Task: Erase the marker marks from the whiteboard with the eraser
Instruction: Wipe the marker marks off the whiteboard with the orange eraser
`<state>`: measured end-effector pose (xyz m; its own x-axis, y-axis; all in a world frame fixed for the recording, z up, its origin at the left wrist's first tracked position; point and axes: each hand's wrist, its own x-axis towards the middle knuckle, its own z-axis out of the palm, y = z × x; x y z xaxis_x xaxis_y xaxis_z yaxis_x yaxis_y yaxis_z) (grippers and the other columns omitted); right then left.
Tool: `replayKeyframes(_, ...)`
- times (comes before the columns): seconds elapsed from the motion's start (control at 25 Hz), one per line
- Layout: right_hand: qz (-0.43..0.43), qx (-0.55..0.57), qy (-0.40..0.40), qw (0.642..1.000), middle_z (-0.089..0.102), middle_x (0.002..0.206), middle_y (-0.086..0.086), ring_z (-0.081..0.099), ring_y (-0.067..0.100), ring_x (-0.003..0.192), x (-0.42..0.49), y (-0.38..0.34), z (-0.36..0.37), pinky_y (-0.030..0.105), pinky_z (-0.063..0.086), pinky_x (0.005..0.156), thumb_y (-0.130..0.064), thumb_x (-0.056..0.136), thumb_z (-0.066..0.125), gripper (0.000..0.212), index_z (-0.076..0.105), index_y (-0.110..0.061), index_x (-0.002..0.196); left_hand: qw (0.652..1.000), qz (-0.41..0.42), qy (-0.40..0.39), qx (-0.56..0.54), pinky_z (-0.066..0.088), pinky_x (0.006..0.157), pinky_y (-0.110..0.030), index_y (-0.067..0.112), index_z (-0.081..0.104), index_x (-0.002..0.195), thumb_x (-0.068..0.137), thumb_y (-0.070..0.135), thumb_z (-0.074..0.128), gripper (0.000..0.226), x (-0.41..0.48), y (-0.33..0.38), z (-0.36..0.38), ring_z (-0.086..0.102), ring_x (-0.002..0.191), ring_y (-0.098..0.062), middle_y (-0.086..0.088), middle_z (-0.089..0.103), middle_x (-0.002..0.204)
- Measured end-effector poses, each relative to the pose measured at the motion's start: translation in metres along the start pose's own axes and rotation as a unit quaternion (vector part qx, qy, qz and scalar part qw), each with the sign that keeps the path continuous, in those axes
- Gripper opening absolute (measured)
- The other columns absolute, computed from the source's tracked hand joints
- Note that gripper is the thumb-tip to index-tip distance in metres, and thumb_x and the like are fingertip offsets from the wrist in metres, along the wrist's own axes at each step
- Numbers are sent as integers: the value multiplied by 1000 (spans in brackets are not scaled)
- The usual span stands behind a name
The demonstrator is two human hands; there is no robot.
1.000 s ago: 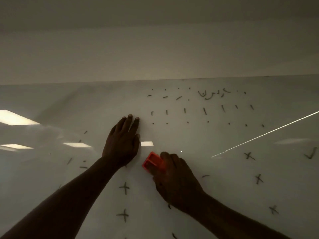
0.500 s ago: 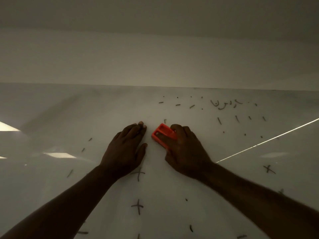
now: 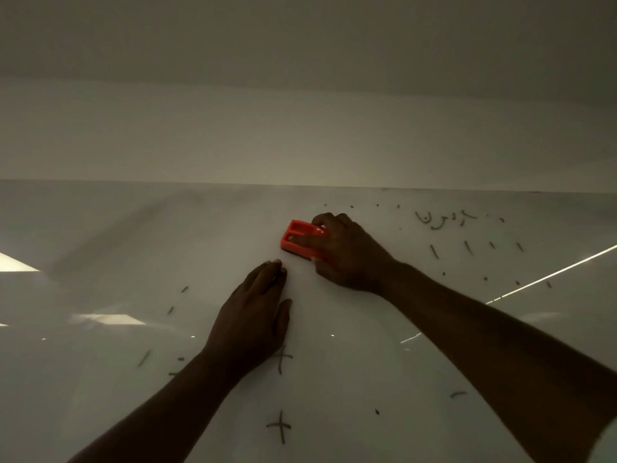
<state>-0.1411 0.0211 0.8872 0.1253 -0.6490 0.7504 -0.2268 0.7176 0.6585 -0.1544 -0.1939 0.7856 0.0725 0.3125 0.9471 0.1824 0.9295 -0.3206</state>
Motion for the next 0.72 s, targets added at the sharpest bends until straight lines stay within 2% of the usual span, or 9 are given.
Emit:
replayKeyframes(0.08,108,-37,19,993,47,133,21,48,39,109,0,40,-8,47,48,91,-38,92,42,57,39,-32,148,1000,-1,15,4,39,101,-35,1,63,133,93,39,39,61,0,2,-1,62,124,-33,-15,63,136)
replayKeyframes(0.16,362,-64,91,926,45,132,23,47,41,110,12,38,-1,48,47,91,-31,94,45,54,40,-20,147,1000,-5,25,8,41,99,-35,0,66,129,91,37,40,59,0,6,-1,64,121,-33,-15,66,132)
replayKeyframes(0.2,415,-66,98,902,44,132,24,46,40,111,26,17,5,47,46,91,-26,95,47,52,41,-18,145,1000,-7,24,11,42,99,-35,1,67,127,90,37,41,58,1,8,-2,65,120,-32,-14,67,131)
replayKeyframes(0.24,411,-57,93,905,43,133,23,46,39,113,41,-10,12,46,45,92,-25,94,48,52,41,-19,145,1000,-7,19,14,44,97,-35,2,68,125,89,37,41,57,1,9,-2,67,117,-31,-13,68,128)
replayKeyframes(0.32,256,-18,58,965,40,137,20,45,37,116,56,-58,21,45,43,93,-30,95,48,54,38,-24,147,1000,-4,5,9,54,92,-35,5,71,121,88,36,41,54,1,7,-2,69,112,-29,-11,70,123)
replayKeyframes(0.44,62,-6,21,998,45,140,16,46,37,113,41,-33,16,46,46,93,-32,94,45,55,37,-35,148,1000,10,-7,8,56,90,-36,5,68,126,88,35,46,53,2,0,-2,68,117,-29,-11,68,130)
replayKeyframes(0.52,164,-42,51,984,45,145,13,49,38,112,21,20,4,47,46,94,-27,92,44,57,38,-36,149,1000,20,7,7,56,91,-41,1,67,128,89,33,43,56,1,-3,-1,65,121,-31,-14,66,133)
replayKeyframes(0.64,462,-46,104,880,41,138,25,47,42,114,-4,57,-13,50,46,93,-25,96,49,54,37,-17,148,1000,-1,20,14,49,98,-44,-2,65,129,89,32,40,58,1,4,1,62,124,-34,-16,64,135)
replayKeyframes(0.72,429,-28,92,898,37,140,27,43,43,119,5,19,-7,48,42,95,-30,95,47,58,35,-17,150,999,-11,25,20,46,100,-46,-4,65,127,89,33,40,59,4,10,6,63,122,-37,-19,65,132)
